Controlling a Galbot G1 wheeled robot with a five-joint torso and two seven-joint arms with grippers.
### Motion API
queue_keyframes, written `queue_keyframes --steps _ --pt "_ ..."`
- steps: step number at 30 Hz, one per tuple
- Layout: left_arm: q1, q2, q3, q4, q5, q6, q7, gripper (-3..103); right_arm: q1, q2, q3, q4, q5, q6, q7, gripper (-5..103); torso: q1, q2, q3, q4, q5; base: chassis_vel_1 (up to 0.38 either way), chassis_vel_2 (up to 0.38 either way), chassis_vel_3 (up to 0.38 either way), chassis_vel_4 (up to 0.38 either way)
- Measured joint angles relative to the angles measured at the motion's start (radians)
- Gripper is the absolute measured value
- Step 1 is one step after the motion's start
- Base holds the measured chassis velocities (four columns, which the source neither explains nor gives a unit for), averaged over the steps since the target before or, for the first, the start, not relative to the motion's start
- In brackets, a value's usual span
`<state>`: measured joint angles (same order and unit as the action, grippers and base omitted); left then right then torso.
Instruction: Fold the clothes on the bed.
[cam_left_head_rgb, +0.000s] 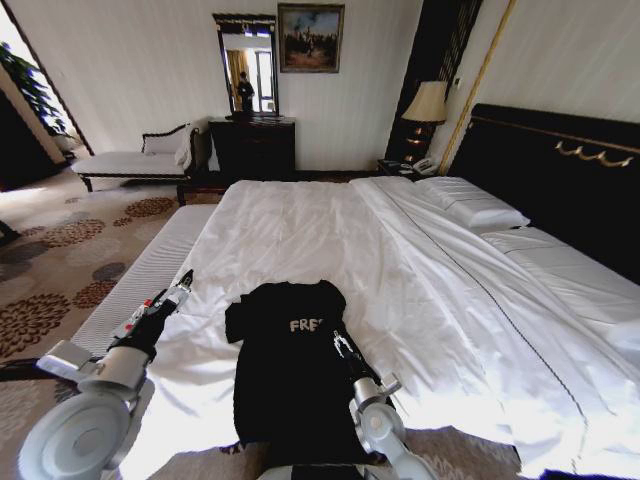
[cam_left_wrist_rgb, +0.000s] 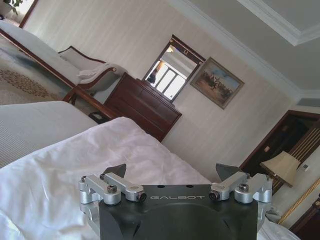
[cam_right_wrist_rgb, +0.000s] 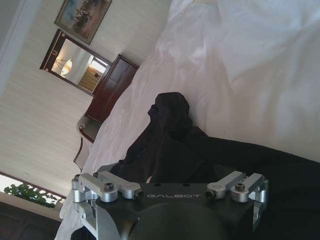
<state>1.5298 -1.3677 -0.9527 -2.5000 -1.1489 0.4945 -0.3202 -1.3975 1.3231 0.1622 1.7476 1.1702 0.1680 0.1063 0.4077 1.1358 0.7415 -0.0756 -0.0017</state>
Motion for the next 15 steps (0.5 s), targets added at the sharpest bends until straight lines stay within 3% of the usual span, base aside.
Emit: queue_keyframes --steps 3,6,9,11,15 --pt "0.001 -0.003 0.002 0.000 0.003 0.001 -0.001 100 0.002 0.002 -0.009 -0.003 -0.006 -0.005 0.001 103 0.000 0.000 0.000 0.0000 -0.0001 0.000 0.000 0.000 0.000" --pt "0.002 -0.003 0.000 0.000 0.003 0.001 -0.001 100 0.004 0.002 -0.012 -0.003 -0.010 -0.007 0.000 97 0.000 0.000 0.000 -0.0001 -0.0001 0.000 0.000 0.000 0.000" --pt "0.002 -0.004 0.000 0.000 0.003 0.001 -0.002 100 0.010 0.002 -0.012 -0.007 -0.014 -0.008 0.001 82 0.000 0.000 0.000 0.0000 0.0000 0.000 0.000 0.000 0.000" --pt "0.003 -0.005 0.000 0.000 0.003 0.001 -0.003 100 0.012 0.003 -0.012 -0.007 -0.014 -0.008 0.002 82 0.000 0.000 0.000 0.0000 0.0000 0.000 0.000 0.000 0.000" --pt "0.006 -0.006 0.000 0.000 0.005 0.001 -0.003 100 0.013 0.003 -0.012 -0.008 -0.015 -0.009 0.004 60 0.000 0.000 0.000 0.0000 0.0000 0.000 0.000 0.000 0.000"
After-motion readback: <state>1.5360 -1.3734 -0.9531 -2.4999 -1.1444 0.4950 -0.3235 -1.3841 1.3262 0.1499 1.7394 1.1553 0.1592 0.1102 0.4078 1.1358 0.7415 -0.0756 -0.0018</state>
